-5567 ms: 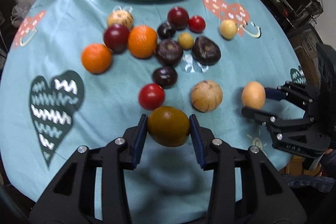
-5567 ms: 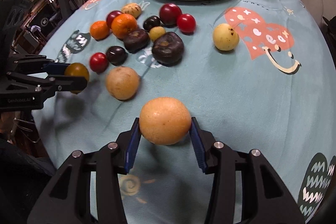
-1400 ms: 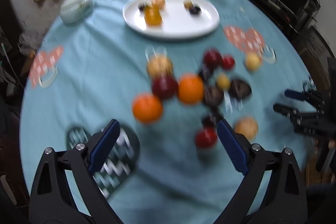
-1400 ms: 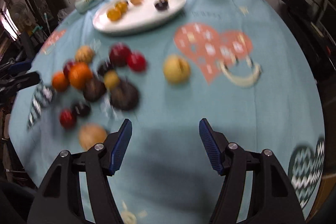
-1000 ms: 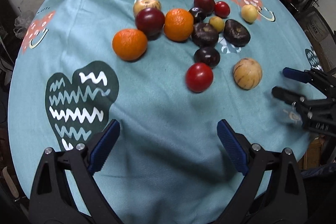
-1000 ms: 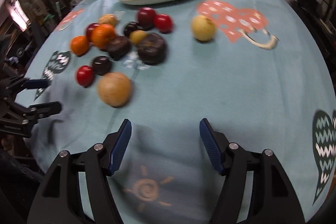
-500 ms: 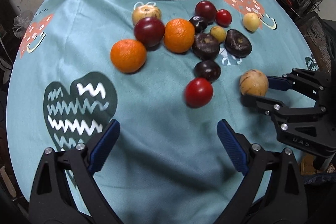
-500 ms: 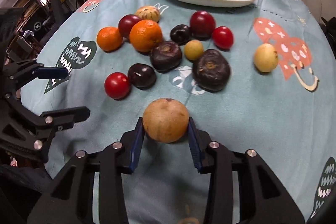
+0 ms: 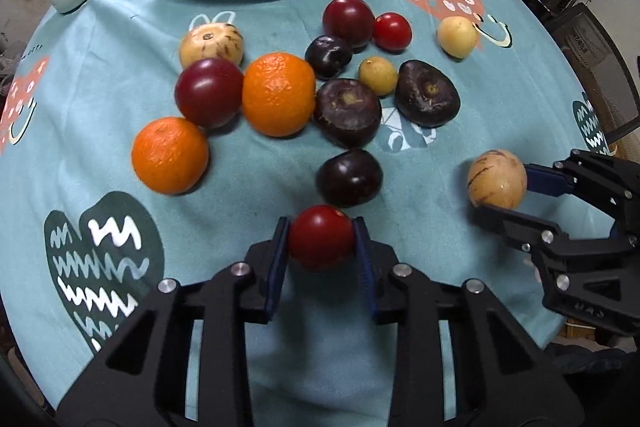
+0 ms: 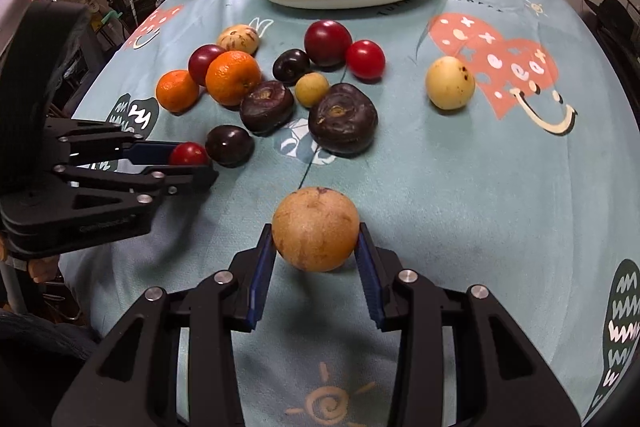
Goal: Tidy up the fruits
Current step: 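Grasp a red tomato with the left tool while the right tool grasps a striped round fruit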
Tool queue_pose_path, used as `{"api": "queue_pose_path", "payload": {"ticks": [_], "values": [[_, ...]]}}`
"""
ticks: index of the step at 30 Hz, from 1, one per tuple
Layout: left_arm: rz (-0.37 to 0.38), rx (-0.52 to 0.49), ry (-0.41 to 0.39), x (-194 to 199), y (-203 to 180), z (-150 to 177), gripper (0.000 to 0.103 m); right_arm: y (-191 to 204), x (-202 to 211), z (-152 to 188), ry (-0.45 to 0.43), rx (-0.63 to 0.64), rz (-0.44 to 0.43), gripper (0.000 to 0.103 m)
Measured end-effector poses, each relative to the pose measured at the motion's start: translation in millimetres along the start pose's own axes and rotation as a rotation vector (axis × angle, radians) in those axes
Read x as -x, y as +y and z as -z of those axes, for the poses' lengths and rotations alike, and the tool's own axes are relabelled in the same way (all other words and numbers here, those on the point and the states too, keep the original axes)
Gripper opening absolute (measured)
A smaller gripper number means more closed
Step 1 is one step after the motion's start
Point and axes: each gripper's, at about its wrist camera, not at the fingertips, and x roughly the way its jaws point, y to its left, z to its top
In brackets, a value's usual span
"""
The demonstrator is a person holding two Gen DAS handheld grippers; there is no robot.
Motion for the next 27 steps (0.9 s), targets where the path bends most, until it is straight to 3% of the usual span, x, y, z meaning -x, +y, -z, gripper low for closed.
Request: {"api": "queue_pose_path", "payload": {"ticks": [6,16,20,27], "values": [[0.018,0.026,-0.04,23.9,6.8,12.4,0.032,10.8,0.0,-2.0,0.001,0.036,-0.02,0.04],[-0.031,0.033,-0.071,46.2,3.1,12.3,0.032,32.4,13.0,-4.1,-0.035,0.106,-0.041,0.04],[-0.053,0.023,-0.111,61.4,1.0,-1.8,0.032,32.3,31.6,-13.9,-0.085,0.098,-0.043,0.04],[-0.083,0.003,-0.222,101.6,-3.8,-39.0,0.032,27.8,81.3,-51.0,-0.244,0.071,-0.027,0.04]]}}
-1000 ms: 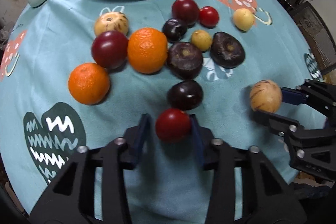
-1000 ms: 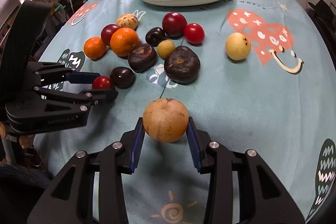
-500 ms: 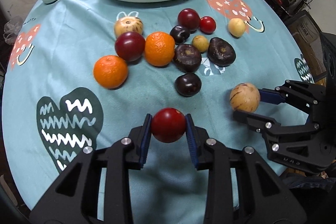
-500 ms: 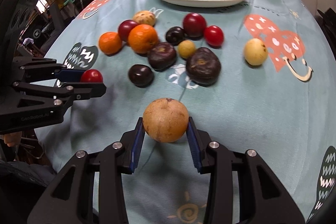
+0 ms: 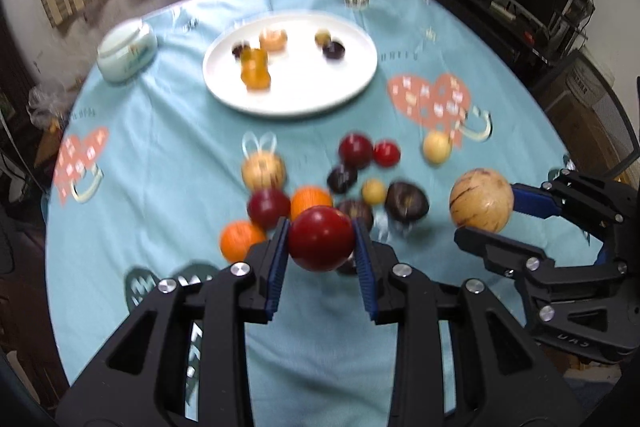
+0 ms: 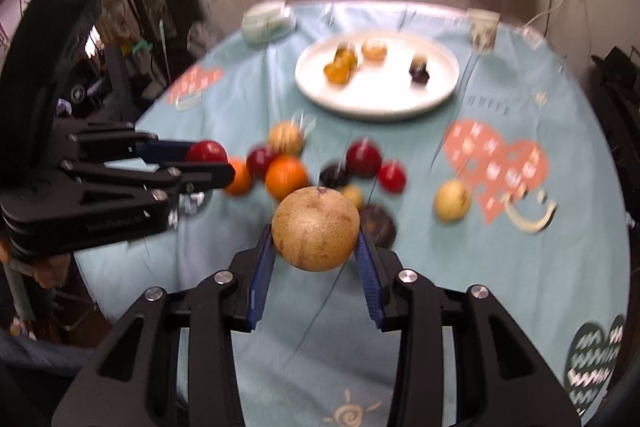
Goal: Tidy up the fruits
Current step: 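Grasp a red tomato with the left tool while the right tool grasps a striped round fruit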
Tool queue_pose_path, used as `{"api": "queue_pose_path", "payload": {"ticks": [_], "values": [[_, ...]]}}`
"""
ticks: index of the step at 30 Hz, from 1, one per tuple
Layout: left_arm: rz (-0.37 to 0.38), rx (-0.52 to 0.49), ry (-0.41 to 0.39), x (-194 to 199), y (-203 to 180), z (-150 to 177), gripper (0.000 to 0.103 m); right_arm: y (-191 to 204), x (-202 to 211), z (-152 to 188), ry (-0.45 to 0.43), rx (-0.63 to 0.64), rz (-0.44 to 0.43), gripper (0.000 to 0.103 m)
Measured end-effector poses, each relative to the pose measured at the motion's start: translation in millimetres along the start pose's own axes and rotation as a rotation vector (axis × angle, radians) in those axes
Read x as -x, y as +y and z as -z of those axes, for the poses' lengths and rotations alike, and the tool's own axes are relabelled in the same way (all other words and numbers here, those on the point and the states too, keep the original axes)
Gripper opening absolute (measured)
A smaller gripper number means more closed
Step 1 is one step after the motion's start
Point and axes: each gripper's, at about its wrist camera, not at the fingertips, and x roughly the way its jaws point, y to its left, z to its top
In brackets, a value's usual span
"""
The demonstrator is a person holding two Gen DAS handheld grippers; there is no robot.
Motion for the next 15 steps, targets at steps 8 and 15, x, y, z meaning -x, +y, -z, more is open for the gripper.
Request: {"api": "queue_pose_path", "payload": {"ticks": [8,15], "values": [[-0.031,-0.009,-0.025,6.9,-2.0,-12.5,0.032,-4.5,10.2,-19.6,-0.055,-0.016,0.005,0.04],[-0.024,-0.003,-0.003,-3.8,1.6,-14.8,0.032,-2.5,-4.2,-19.2,-0.01,-0.008,-0.005,0.04]]}}
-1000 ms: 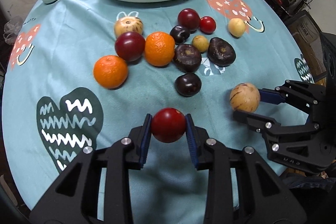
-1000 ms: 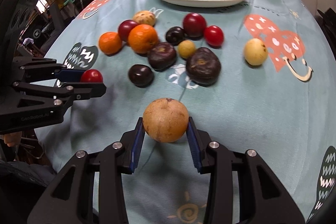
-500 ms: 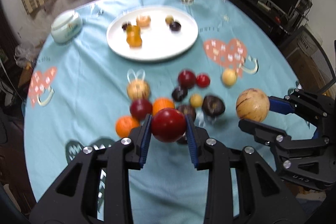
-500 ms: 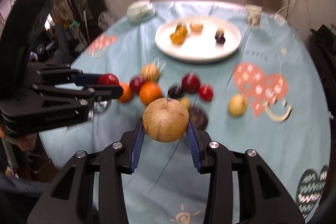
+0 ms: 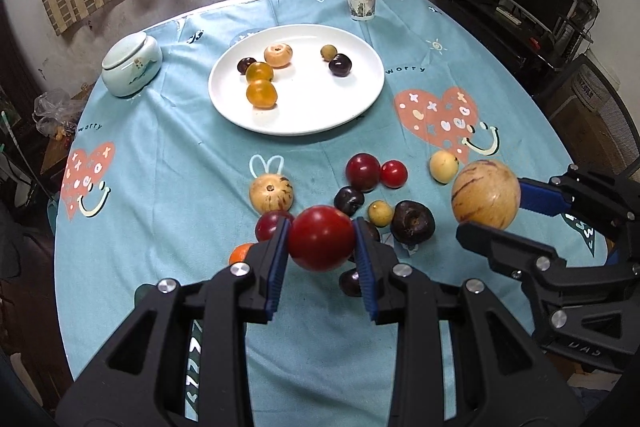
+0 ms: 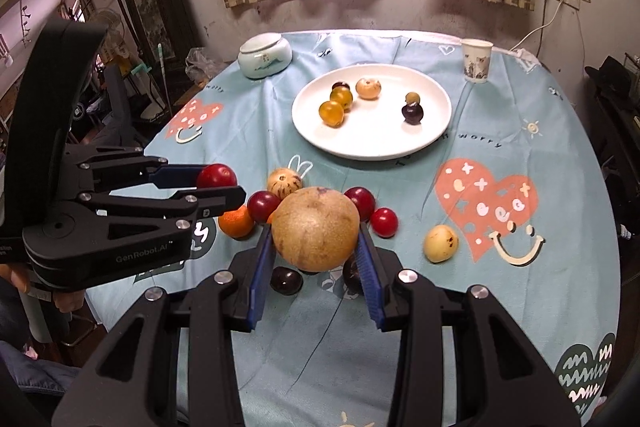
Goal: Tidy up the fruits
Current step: 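Grasp a red tomato with the left tool while the right tool grasps a striped round fruit, then carry the tomato and tan fruit onto the white plate and open both tools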
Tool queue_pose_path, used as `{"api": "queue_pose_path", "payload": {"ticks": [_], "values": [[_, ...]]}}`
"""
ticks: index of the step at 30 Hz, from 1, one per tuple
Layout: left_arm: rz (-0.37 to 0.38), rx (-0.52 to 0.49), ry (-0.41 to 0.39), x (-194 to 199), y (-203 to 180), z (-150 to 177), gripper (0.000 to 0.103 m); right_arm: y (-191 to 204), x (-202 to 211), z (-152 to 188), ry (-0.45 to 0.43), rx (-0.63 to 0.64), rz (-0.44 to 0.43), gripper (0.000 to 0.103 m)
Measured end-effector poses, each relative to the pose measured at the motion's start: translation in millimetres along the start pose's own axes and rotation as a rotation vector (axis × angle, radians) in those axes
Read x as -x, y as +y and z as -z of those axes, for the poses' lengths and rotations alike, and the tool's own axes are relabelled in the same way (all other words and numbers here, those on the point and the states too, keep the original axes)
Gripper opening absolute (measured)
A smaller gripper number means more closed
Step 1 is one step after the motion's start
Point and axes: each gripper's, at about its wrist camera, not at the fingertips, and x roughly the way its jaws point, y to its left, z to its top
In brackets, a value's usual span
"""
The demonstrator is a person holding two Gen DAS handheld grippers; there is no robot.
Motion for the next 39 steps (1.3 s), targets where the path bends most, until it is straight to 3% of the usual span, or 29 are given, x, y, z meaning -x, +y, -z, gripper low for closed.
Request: {"api": "queue_pose_path", "payload": {"ticks": [24,35,39], "values": [[0.017,0.007,0.107,-67.7,12.7,-22.9,0.032,-19.8,-69.0,-4.4,0.152,-0.023,-0.016,0.04],[0.001,-0.006,-0.009,-69.0,22.5,-99.3,0.032,-46.4,-73.3,-86.6,0.006,-0.005,0.01,0.04],[-0.008,0.008,-0.015,-79.9,30.8,-118.4,0.032,-57.1,-87.7,-106.6,0.001,-0.012,0.021,0.04]]}}
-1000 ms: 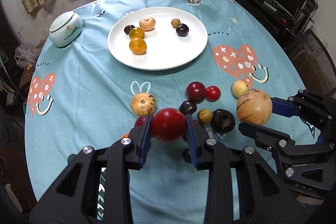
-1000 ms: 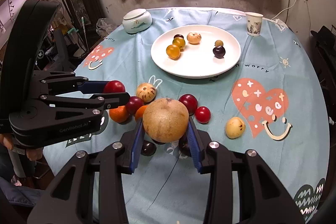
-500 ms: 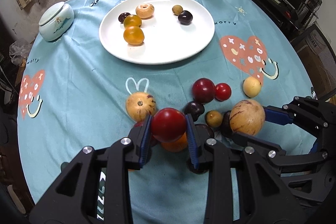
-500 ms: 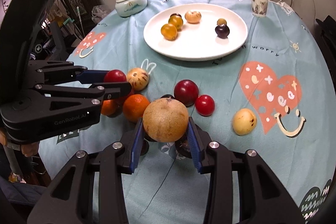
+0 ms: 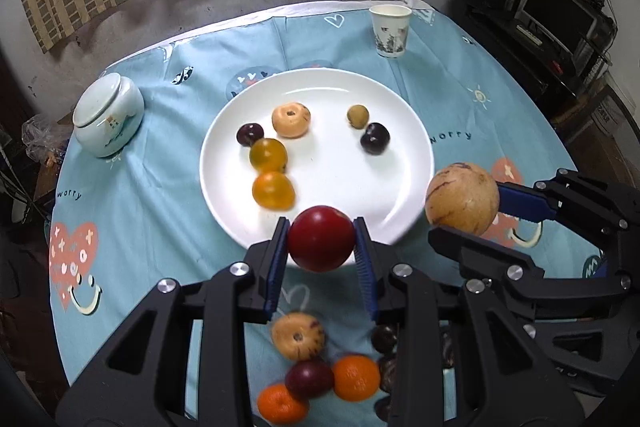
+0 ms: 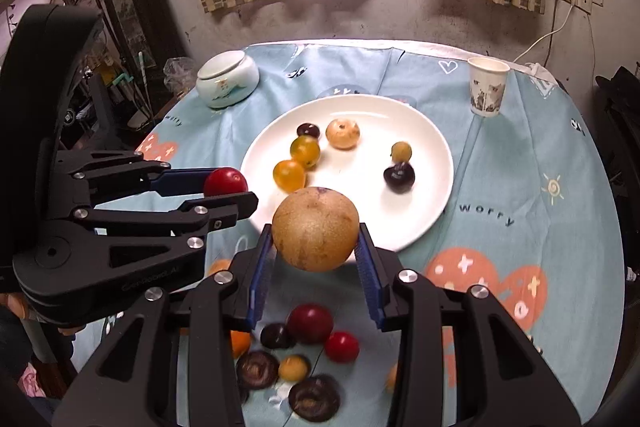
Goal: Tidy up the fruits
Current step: 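Carry the tomato and tan fruit onto the white plate and open both tools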
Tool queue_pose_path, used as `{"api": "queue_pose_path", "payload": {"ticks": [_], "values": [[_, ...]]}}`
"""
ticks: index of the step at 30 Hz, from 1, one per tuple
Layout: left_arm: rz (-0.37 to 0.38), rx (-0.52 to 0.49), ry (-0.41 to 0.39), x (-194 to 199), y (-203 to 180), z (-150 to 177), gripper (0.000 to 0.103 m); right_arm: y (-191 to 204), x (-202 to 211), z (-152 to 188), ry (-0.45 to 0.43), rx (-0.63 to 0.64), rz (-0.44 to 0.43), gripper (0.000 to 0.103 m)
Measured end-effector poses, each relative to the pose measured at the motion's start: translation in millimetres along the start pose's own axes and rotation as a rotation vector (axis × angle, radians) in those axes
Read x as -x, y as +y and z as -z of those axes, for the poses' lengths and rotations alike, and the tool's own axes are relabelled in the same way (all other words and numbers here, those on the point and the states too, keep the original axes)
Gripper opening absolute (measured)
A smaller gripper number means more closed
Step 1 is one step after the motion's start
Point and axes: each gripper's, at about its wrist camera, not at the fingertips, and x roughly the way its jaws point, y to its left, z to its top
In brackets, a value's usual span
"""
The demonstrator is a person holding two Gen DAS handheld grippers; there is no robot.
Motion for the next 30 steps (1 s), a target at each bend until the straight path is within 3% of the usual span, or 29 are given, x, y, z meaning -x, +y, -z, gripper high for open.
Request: {"api": "queue_pose_path", "payload": {"ticks": [13,15,19,27,30], "values": [[-0.044,0.055,0.042,-60.5,24.4,-43.0,0.032,-26.3,-63.3,-42.1,0.029,0.008,0.015,0.04],[-0.081,0.037,0.034,-67.6,25.3,-47.1,0.032,-31.1,-72.7,-46.5,0.036,0.009,0.033,0.04],[-0.126,0.031,0.041,-79.3,31.5,-49.9,0.032,-40.5,-86.3,-54.4,0.044,0.017,0.058,0.04],[-0.129,0.038,0.054,-93.5,40.5,-50.4,0.032,-46.6,-106.8,-62.7,0.063,0.025,0.069,0.041],[-0.134,0.026,0.055,-98.5,38.7,-51.6,0.039,-43.7,-118.1,-64.8,0.096,0.04,0.072,0.041]]}}
